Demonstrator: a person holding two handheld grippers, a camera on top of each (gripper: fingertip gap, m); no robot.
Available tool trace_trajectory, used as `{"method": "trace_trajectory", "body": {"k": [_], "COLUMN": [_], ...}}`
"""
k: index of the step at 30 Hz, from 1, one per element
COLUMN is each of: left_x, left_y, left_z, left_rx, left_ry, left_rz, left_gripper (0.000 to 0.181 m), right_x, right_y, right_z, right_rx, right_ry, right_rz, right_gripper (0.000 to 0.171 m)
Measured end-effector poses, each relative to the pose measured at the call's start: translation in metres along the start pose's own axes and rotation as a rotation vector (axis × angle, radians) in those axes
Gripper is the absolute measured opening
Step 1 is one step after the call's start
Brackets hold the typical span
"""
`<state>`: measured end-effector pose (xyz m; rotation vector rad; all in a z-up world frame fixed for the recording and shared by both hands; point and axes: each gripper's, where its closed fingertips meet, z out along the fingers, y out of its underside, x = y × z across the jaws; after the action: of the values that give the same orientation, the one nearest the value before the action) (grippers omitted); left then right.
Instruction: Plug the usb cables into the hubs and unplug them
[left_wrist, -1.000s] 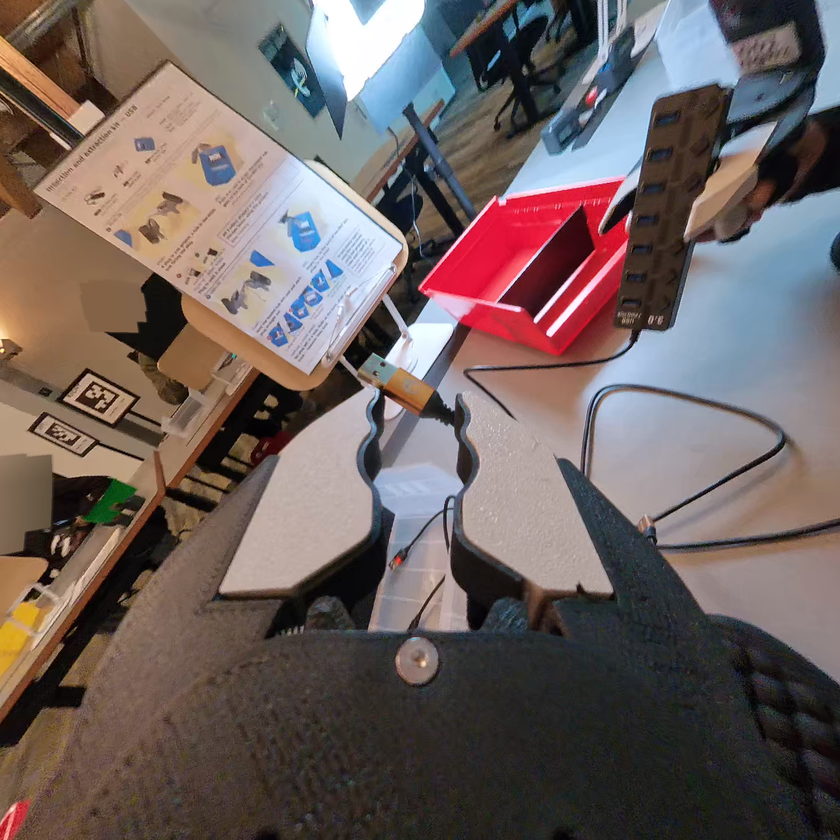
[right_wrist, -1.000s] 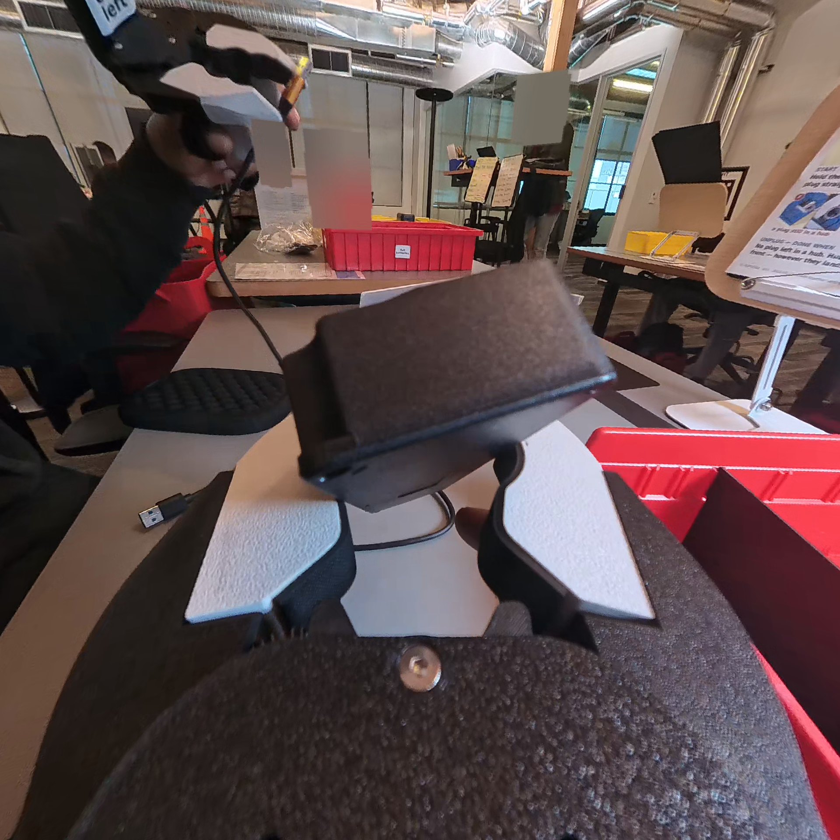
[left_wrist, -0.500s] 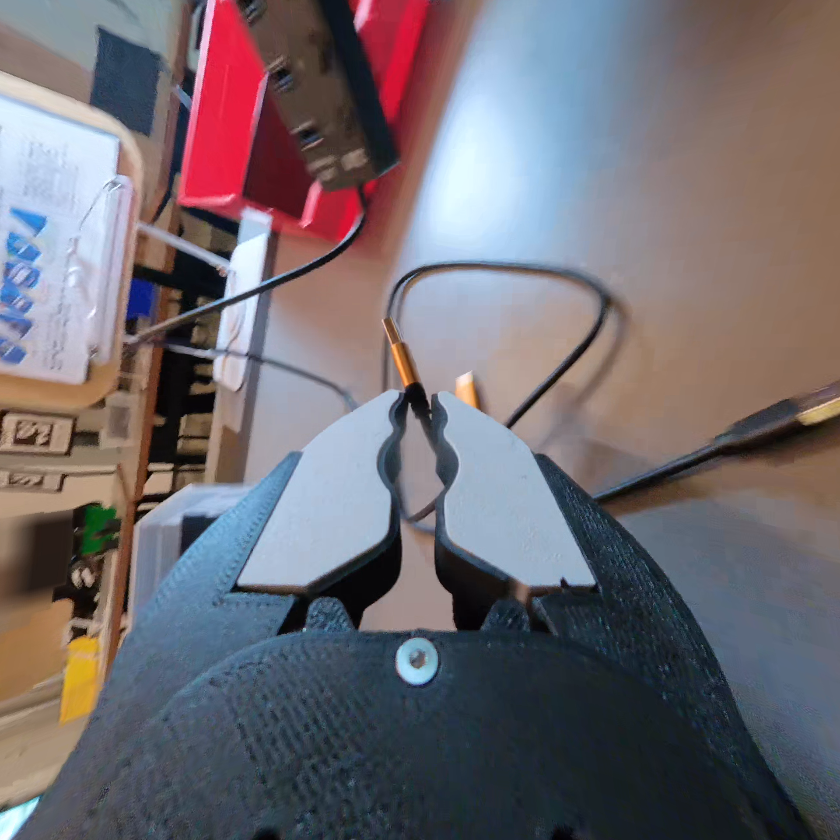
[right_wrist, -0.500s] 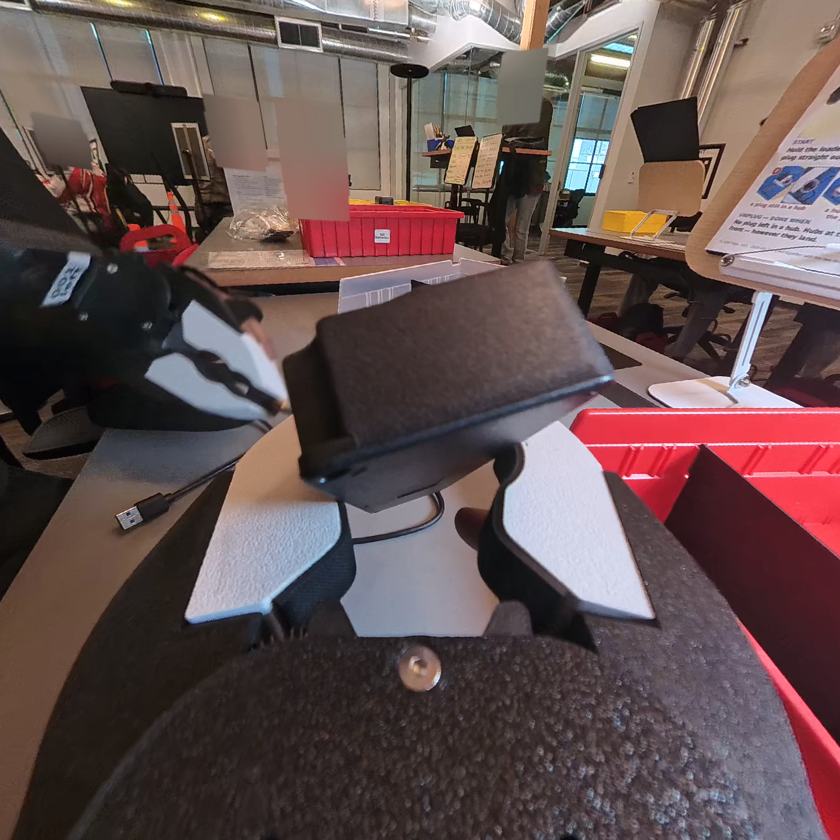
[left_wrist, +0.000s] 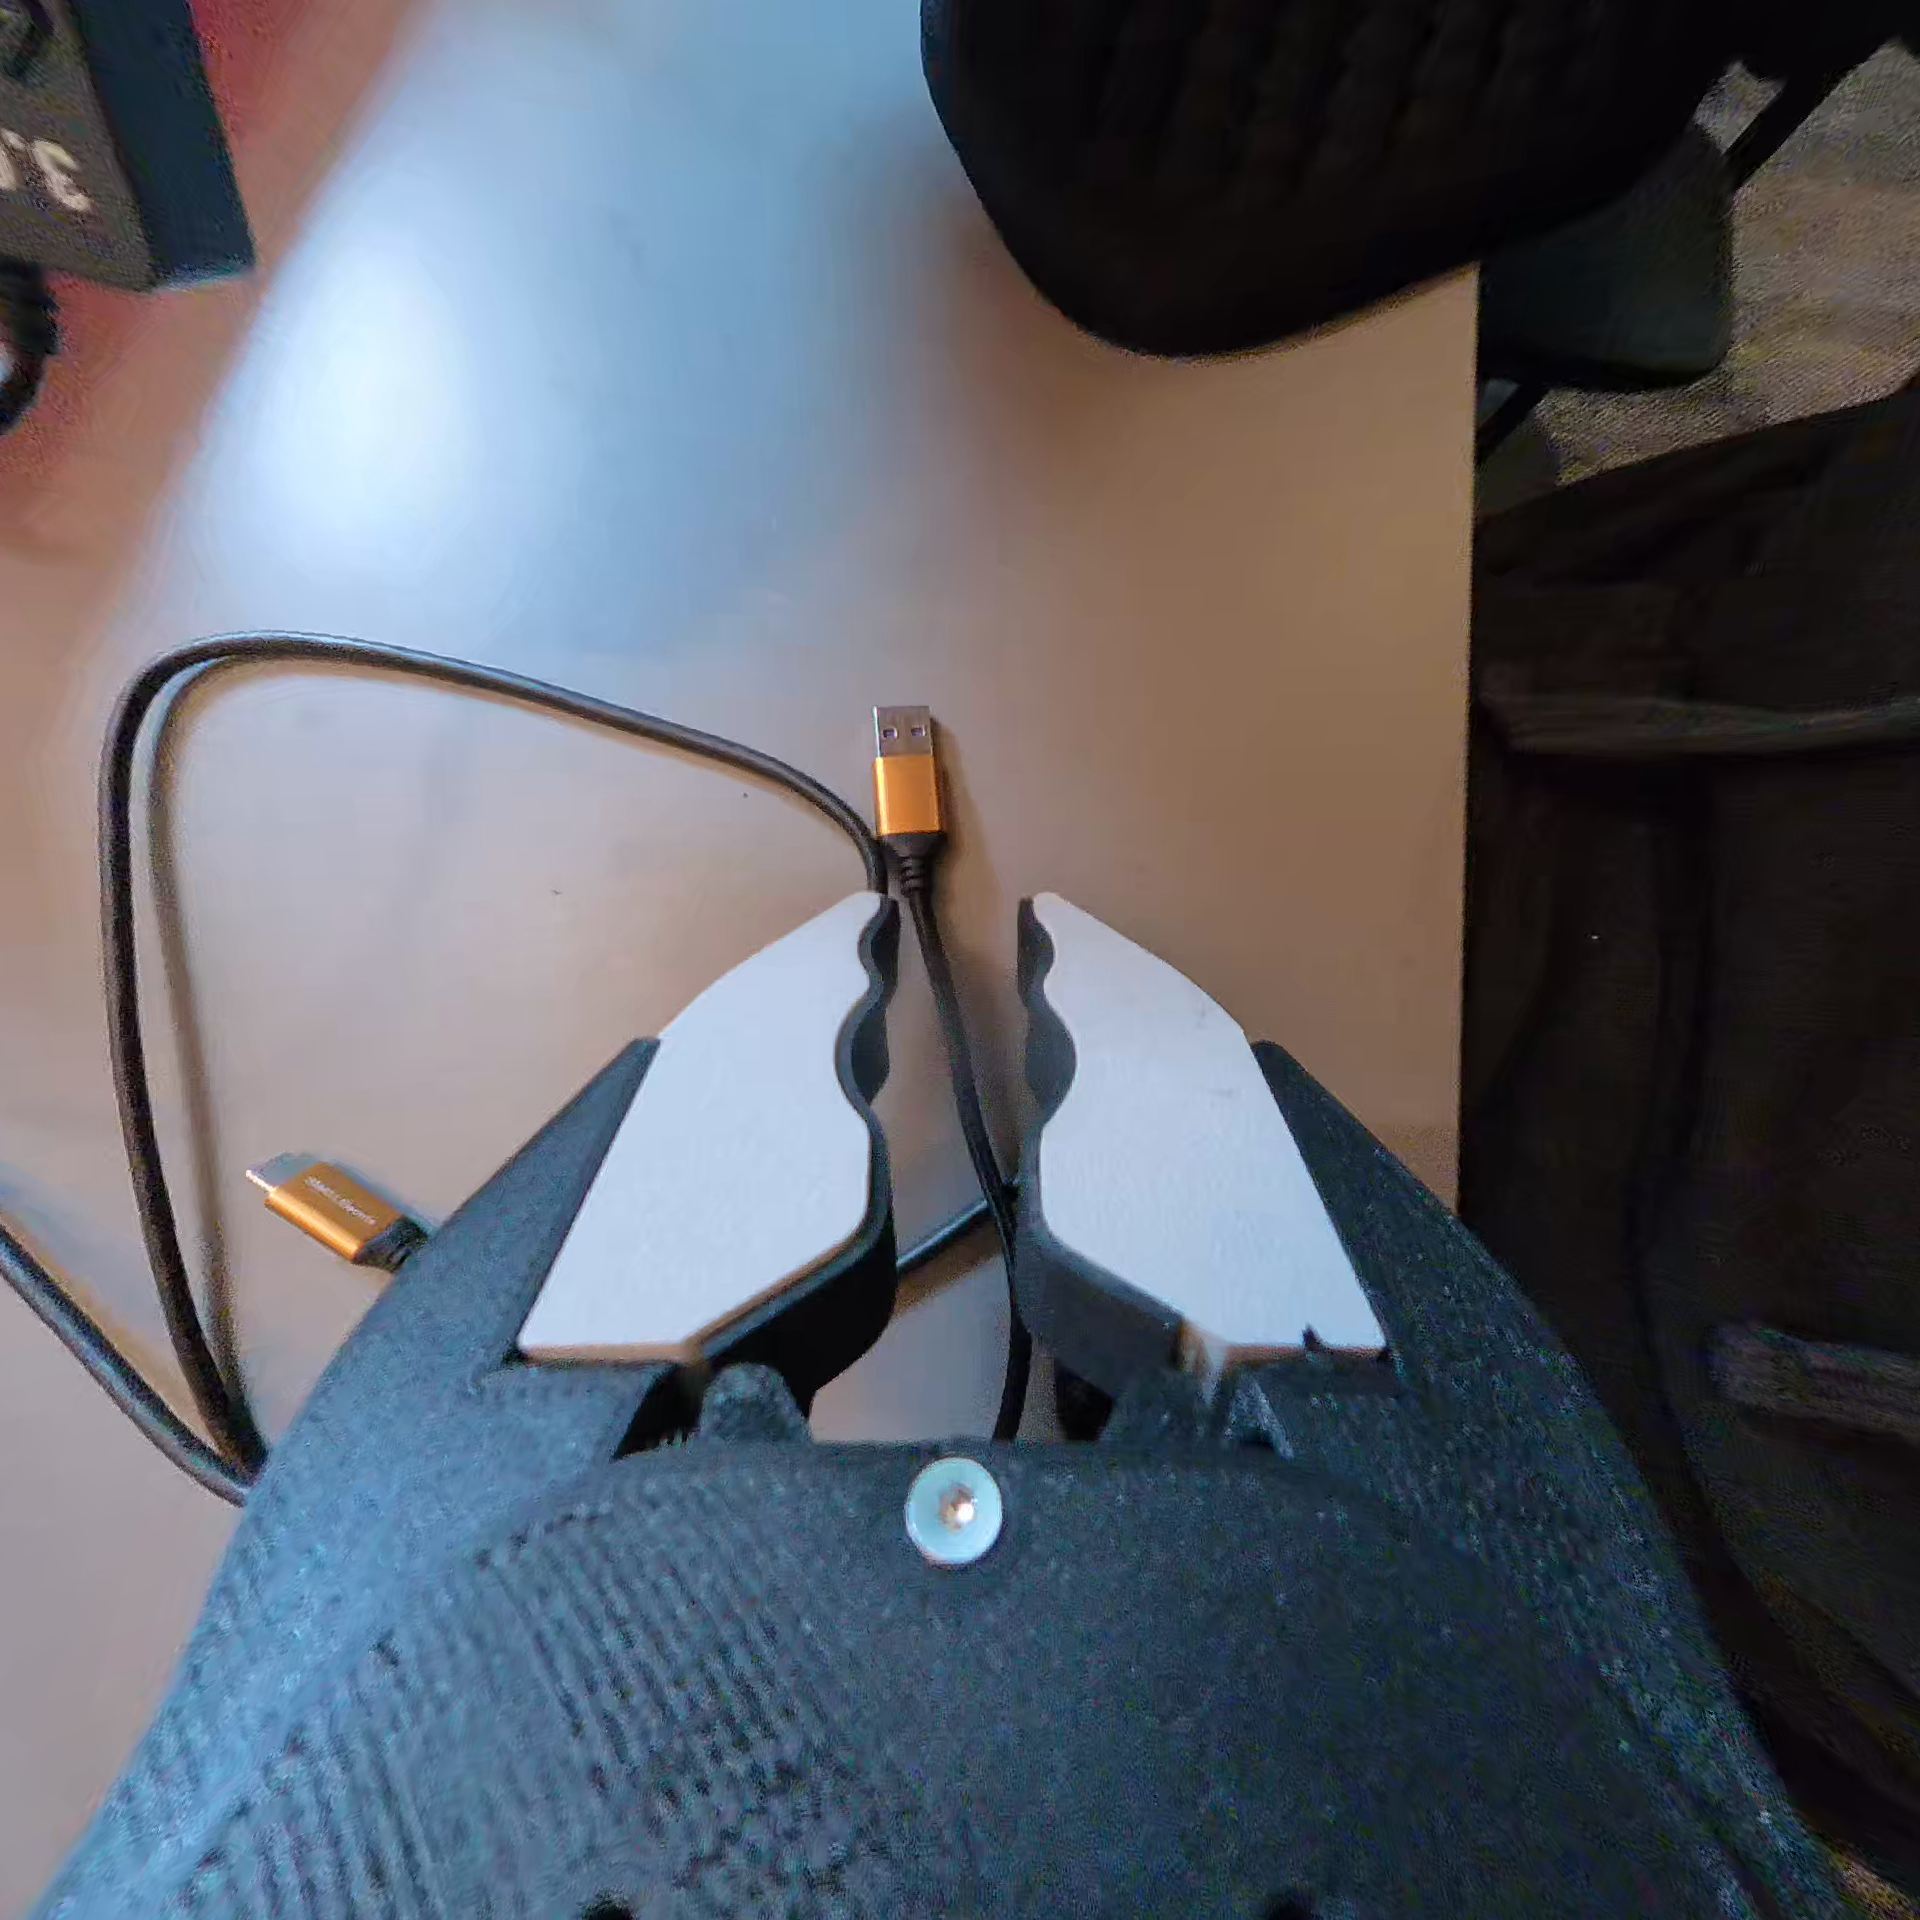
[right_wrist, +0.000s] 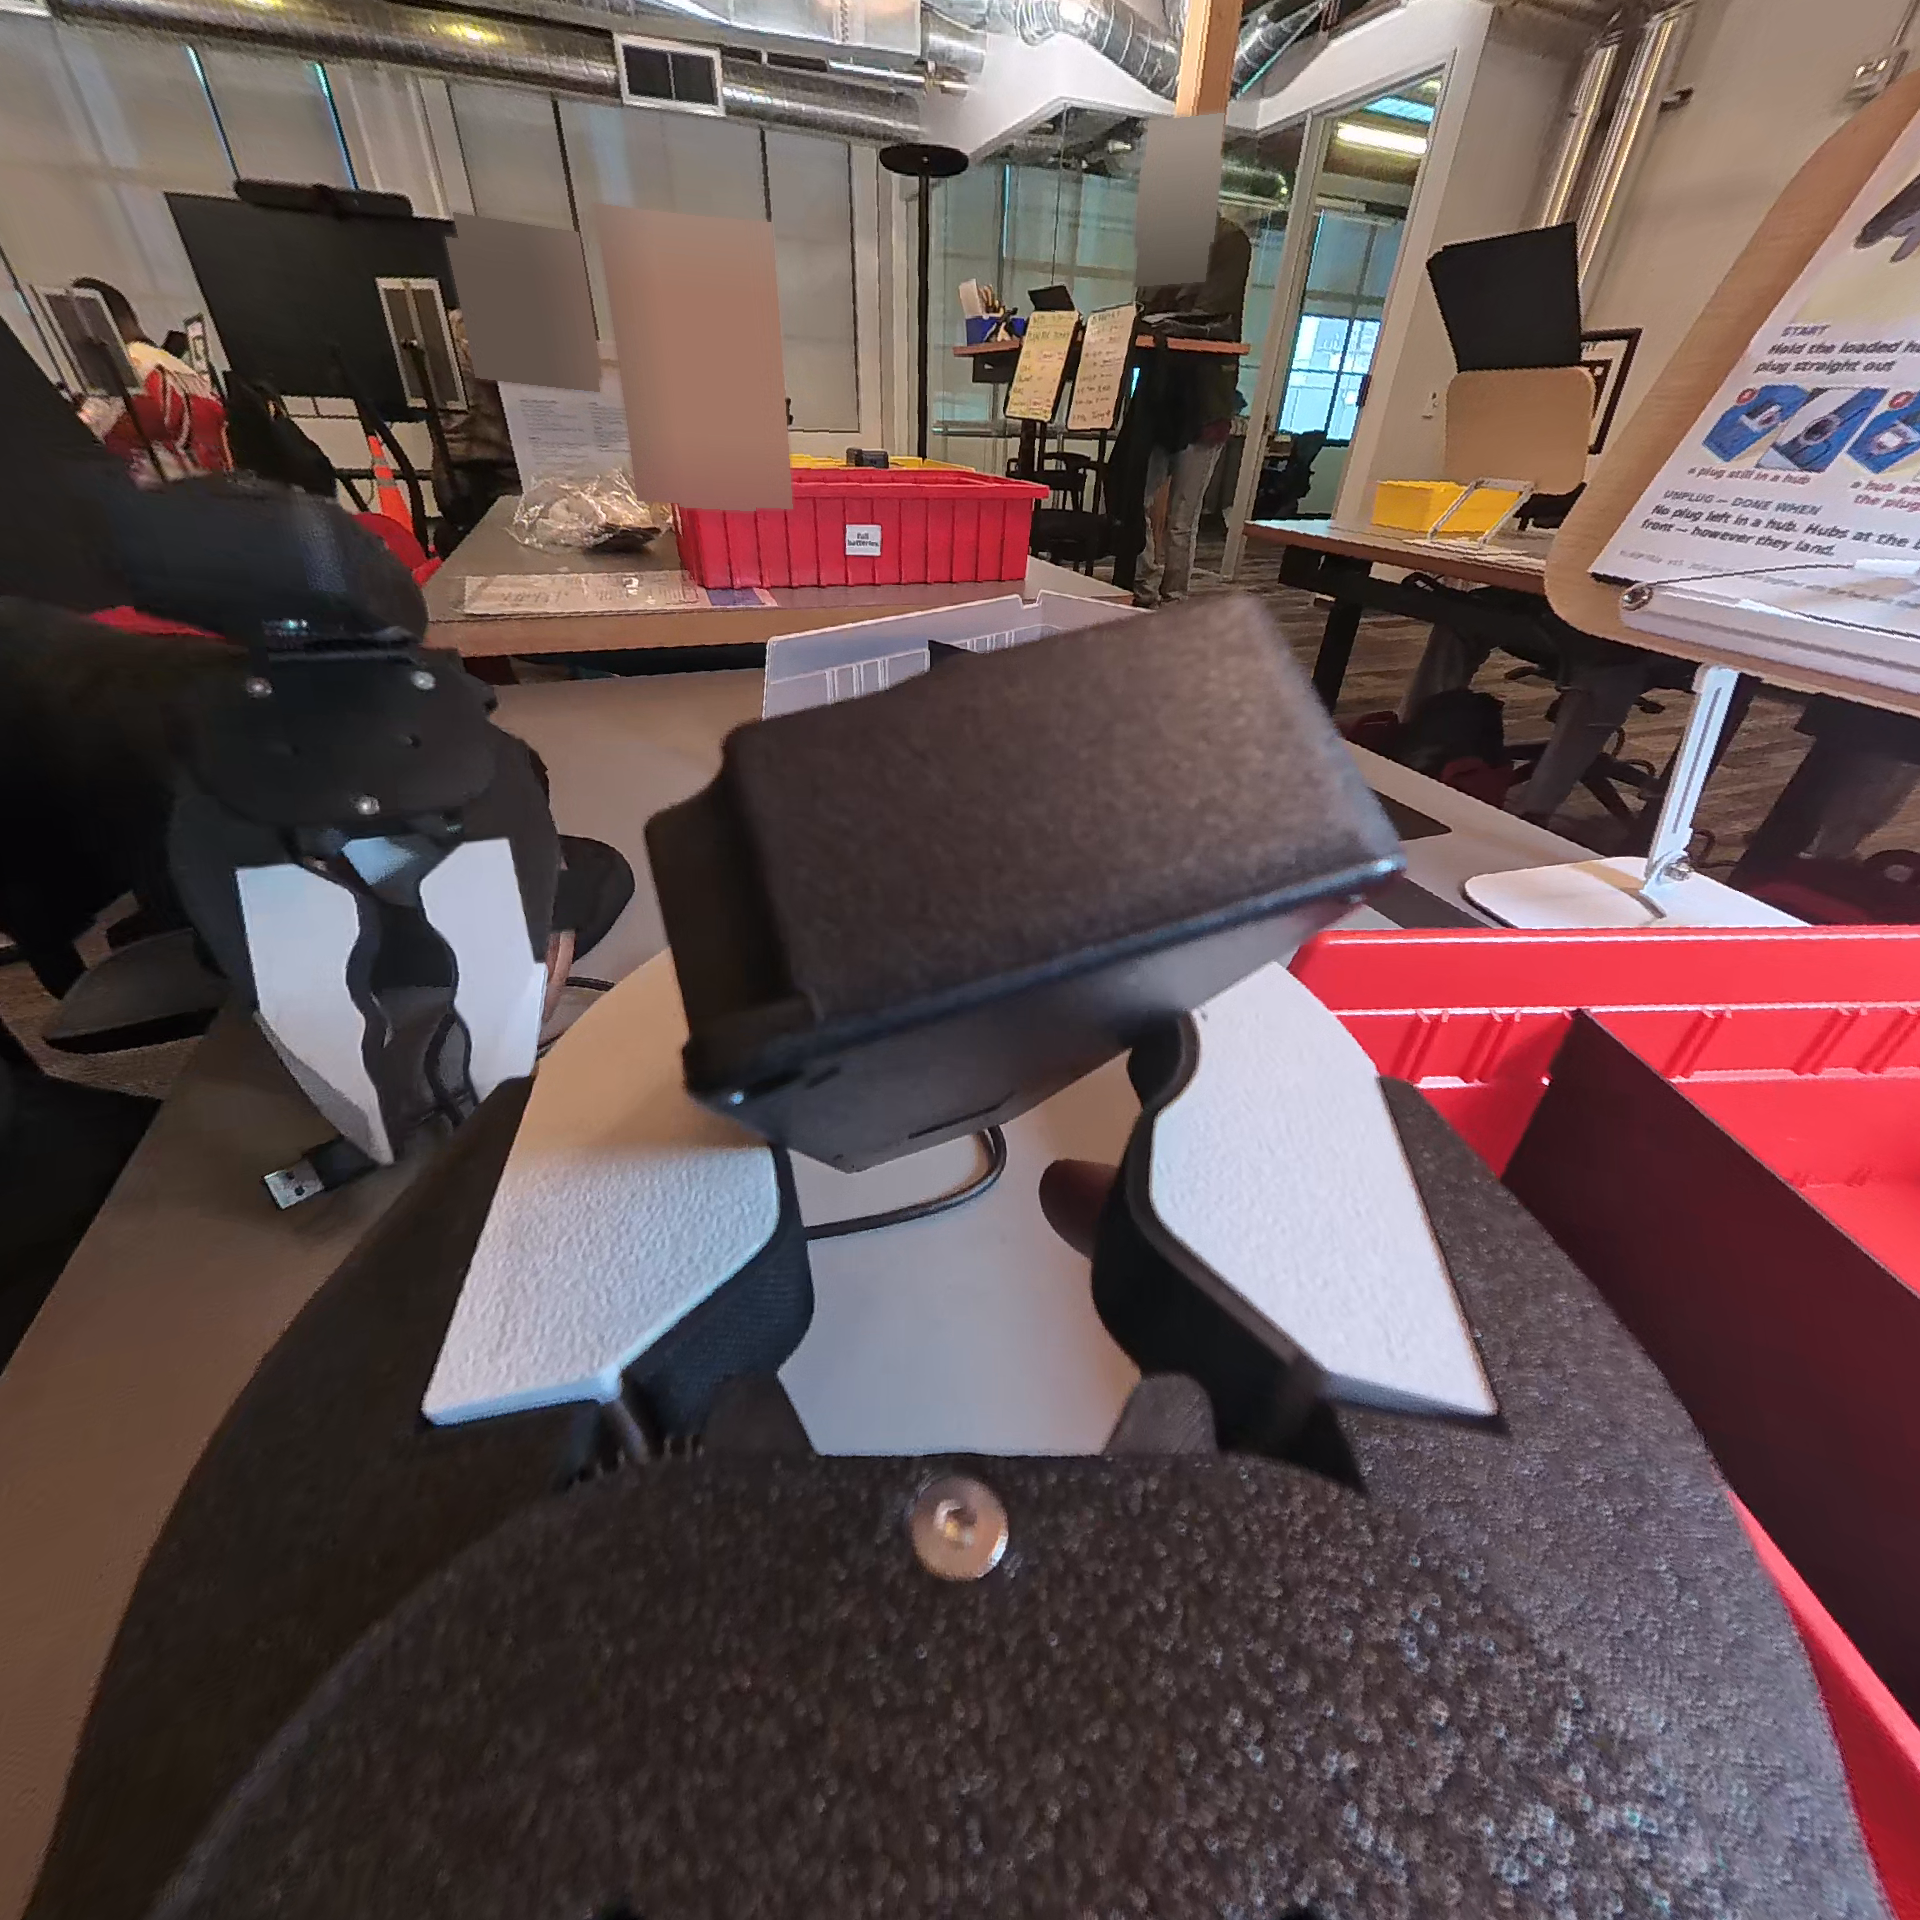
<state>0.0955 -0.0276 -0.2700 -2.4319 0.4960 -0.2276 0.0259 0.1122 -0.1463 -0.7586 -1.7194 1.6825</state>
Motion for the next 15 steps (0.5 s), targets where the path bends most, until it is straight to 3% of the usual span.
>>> {"method": "trace_trajectory", "body": {"k": [5,11,15], "left_x": [0.000,-0.003,-0.008], "left_y": [0.018,0.010,0.004], "left_z": [0.020,0.027,0.031], "left_rx": [-0.129,-0.094,-0.057], "left_ry": [-0.033,-0.026,-0.057], "left_rz": [0.021,-0.024,-0.013], "left_gripper": [0.018,0.017,0.007], "right_x": [0.001,0.000,0.000], "right_y": [0.001,0.002,0.003], "right_z": [0.000,0.001,0.001], "right_rx": [0.000,-0.007,-0.009], "right_ry": [0.000,-0.005,-0.007], "right_rz": [0.005,0.006,0.007], "right_gripper": [0.068,0.068,0.068]}}
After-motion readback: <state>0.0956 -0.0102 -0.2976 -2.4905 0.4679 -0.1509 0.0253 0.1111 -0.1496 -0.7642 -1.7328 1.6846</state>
